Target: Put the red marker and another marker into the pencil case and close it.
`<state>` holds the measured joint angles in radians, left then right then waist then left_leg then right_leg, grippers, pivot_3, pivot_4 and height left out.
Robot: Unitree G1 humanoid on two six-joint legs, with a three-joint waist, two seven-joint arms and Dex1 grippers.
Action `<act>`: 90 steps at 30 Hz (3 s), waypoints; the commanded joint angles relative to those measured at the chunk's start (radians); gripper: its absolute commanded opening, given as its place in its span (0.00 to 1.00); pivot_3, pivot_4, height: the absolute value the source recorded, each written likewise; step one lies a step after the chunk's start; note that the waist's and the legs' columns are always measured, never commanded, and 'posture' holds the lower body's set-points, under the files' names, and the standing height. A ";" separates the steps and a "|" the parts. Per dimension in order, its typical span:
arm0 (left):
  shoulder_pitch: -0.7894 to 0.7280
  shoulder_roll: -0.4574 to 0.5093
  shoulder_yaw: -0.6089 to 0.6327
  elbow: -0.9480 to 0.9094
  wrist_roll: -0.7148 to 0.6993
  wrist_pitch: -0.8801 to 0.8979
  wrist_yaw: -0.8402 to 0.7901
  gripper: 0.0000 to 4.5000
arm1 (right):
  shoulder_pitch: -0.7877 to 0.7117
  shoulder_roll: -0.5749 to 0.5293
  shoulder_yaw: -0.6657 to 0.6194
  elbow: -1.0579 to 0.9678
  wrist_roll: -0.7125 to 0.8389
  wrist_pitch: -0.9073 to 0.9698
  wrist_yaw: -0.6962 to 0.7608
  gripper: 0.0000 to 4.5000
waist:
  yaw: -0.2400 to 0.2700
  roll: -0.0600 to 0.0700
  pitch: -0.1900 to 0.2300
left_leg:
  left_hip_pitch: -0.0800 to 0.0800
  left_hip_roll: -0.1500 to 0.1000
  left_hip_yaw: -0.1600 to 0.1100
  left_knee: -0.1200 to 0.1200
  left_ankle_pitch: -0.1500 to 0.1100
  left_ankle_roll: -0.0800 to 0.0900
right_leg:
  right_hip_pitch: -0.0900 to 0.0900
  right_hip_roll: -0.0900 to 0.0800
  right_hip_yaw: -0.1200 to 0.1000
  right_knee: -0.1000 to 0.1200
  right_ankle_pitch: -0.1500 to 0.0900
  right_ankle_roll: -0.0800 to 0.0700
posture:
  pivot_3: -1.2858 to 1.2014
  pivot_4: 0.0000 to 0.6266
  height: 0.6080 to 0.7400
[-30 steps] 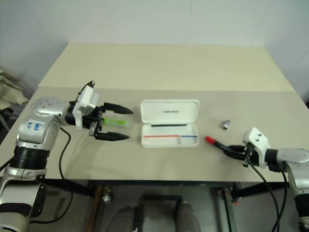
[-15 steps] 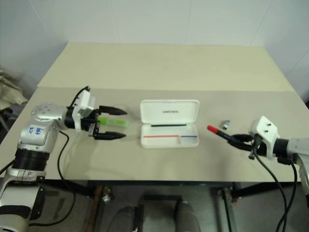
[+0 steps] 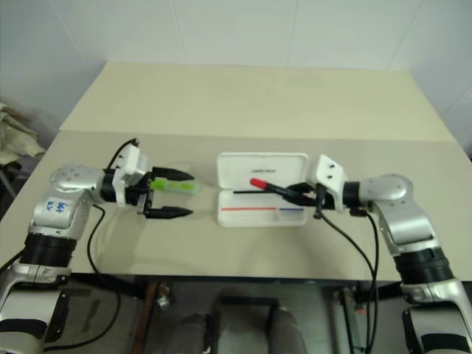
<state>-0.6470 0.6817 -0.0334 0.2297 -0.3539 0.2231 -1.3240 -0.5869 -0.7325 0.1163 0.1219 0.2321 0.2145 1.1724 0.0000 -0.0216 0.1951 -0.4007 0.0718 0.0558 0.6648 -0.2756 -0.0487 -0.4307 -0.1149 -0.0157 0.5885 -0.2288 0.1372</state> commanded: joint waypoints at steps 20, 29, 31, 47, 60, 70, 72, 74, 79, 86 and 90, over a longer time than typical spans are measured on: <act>0.086 0.013 0.054 -0.168 -0.037 0.063 0.069 1.00 | -0.202 0.147 0.083 0.407 -0.167 -0.357 0.055 0.44 | -0.006 0.000 0.000 | -0.002 0.000 0.001 -0.001 0.000 0.000 | -0.002 0.000 0.000 0.001 0.000 0.001 | 0.52 0.24 1.00; 0.081 0.005 0.047 -0.166 -0.037 0.061 0.073 1.00 | -0.175 0.146 0.052 0.316 -0.116 -0.307 0.055 1.00 | -0.005 0.000 0.000 | -0.002 0.000 0.001 -0.001 0.000 0.000 | -0.002 0.000 0.000 0.001 0.000 0.001 | 0.52 0.24 1.00; 0.083 0.008 0.049 -0.162 -0.036 0.059 0.071 1.00 | -0.128 0.123 0.027 0.197 -0.055 -0.232 0.070 1.00 | -0.005 0.000 0.000 | -0.002 0.000 0.001 -0.001 0.000 0.000 | -0.002 0.000 0.000 0.001 0.000 0.001 | 0.52 0.24 1.00; 0.064 0.014 0.085 0.005 0.028 -0.086 0.145 1.00 | 0.232 -0.122 -0.320 -0.477 0.270 0.267 -0.068 1.00 | 0.000 0.001 0.000 | 0.000 0.000 0.001 0.000 -0.001 -0.002 | -0.002 0.000 0.000 -0.002 0.000 0.000 | 0.52 0.24 1.00; -0.205 0.070 -0.031 0.546 0.235 -0.458 -0.030 1.00 | 0.323 -0.158 -0.381 -0.566 0.298 0.303 -0.157 1.00 | 0.003 0.000 0.000 | -0.001 0.000 0.001 0.000 -0.001 -0.002 | -0.002 0.000 -0.001 -0.003 0.000 0.000 | 0.52 0.24 1.00; -0.464 0.023 -0.111 0.924 0.388 -0.623 -0.095 1.00 | 0.380 -0.154 -0.412 -0.628 0.321 0.324 -0.228 1.00 | 0.017 0.000 0.000 | -0.004 0.000 0.002 0.000 -0.002 0.000 | -0.002 0.000 -0.001 -0.004 0.001 0.001 | 0.52 0.24 1.00; -0.483 0.019 -0.120 0.960 0.412 -0.641 -0.097 1.00 | 0.398 -0.158 -0.424 -0.645 0.329 0.330 -0.239 1.00 | 0.019 0.000 0.000 | -0.004 0.000 0.002 0.000 -0.002 0.000 | -0.002 0.000 -0.001 -0.004 0.001 0.001 | 0.52 0.24 1.00; -0.499 0.016 -0.135 0.994 0.446 -0.658 -0.088 1.00 | 0.414 -0.164 -0.441 -0.661 0.336 0.341 -0.253 1.00 | 0.023 0.000 0.000 | -0.004 0.000 0.002 0.000 -0.003 0.000 | -0.002 0.000 -0.001 -0.004 0.001 0.001 | 0.52 0.24 1.00; -0.525 0.003 -0.152 1.043 0.508 -0.670 -0.047 1.00 | 0.429 -0.173 -0.467 -0.685 0.352 0.358 -0.273 1.00 | 0.025 0.000 0.001 | -0.004 0.000 0.002 0.000 -0.003 0.000 | -0.002 0.000 -0.001 -0.005 0.001 0.001 | 0.52 0.24 1.00; -0.544 -0.031 -0.165 1.078 0.570 -0.656 0.036 1.00 | 0.440 -0.180 -0.487 -0.715 0.369 0.378 -0.294 1.00 | 0.025 0.000 0.001 | -0.004 0.000 0.002 0.000 -0.003 0.000 | -0.002 0.000 -0.001 -0.005 0.001 0.001 | 0.52 0.24 1.00; -0.550 -0.054 -0.169 1.093 0.599 -0.638 0.087 1.00 | 0.446 -0.182 -0.499 -0.734 0.380 0.393 -0.312 1.00 | 0.027 0.000 0.001 | -0.004 0.000 0.002 0.000 -0.003 0.000 | -0.002 0.000 -0.001 -0.005 0.001 0.001 | 0.52 0.24 1.00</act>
<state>-1.1737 0.6333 -0.2016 1.3112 0.2288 -0.4224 -1.2744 -0.1404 -0.8959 -0.3344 -0.5692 0.5919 0.6021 0.8740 0.0268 -0.0218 0.1957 -0.4045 0.0721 0.0577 0.6648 -0.2781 -0.0486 -0.4327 -0.1152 -0.0167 0.5837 -0.2282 0.1381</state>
